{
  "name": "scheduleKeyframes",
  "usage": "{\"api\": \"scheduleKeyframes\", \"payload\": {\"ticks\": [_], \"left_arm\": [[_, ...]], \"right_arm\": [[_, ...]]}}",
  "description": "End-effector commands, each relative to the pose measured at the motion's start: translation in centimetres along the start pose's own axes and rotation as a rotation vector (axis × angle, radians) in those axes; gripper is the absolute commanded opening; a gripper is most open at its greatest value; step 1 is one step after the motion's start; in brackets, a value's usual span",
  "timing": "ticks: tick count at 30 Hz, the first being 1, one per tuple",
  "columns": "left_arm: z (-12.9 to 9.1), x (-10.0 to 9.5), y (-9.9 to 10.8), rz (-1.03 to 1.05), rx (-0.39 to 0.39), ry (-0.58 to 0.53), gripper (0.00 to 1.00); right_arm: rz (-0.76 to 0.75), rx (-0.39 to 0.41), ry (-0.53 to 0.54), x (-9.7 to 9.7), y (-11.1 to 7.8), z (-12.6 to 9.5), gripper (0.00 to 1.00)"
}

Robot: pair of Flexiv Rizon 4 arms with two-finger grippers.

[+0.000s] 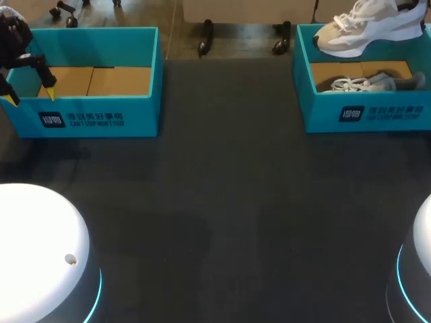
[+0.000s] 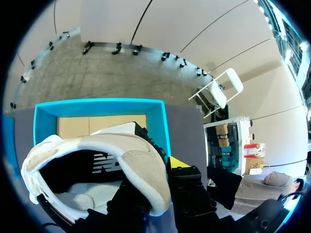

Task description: Take the shoe out of the shoebox, open the shoe tongue, remove and reinsert the insole, then place the shoe into the shoebox

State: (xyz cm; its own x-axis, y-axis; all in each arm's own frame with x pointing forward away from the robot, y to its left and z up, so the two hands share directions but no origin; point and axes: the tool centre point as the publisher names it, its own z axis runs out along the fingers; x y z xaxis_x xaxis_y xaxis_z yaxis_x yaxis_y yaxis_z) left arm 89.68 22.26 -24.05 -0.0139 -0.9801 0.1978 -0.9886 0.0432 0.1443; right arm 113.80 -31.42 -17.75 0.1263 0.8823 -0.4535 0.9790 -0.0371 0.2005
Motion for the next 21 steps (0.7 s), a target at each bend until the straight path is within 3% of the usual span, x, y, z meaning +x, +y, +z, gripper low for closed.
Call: {"api": "scheduleKeyframes", "payload": {"ticks": [1, 8, 21], "left_arm": [[-0.1, 0.0, 0.0, 0.0, -0.002, -0.002, 1.0], [-0.1, 0.0, 0.0, 0.0, -0.002, -0.002, 1.0], [-0.1, 0.0, 0.0, 0.0, -0.002, -0.002, 1.0]], "right_arm": [[0.021, -0.016, -0.03, 0.6, -0.1, 0.8, 0.0], [0.064, -0.002, -0.033, 0.7, 0.5, 2.4, 0.0], [0.093, 0.006, 0.001, 0.7, -1.0, 4.7, 0.0]]}}
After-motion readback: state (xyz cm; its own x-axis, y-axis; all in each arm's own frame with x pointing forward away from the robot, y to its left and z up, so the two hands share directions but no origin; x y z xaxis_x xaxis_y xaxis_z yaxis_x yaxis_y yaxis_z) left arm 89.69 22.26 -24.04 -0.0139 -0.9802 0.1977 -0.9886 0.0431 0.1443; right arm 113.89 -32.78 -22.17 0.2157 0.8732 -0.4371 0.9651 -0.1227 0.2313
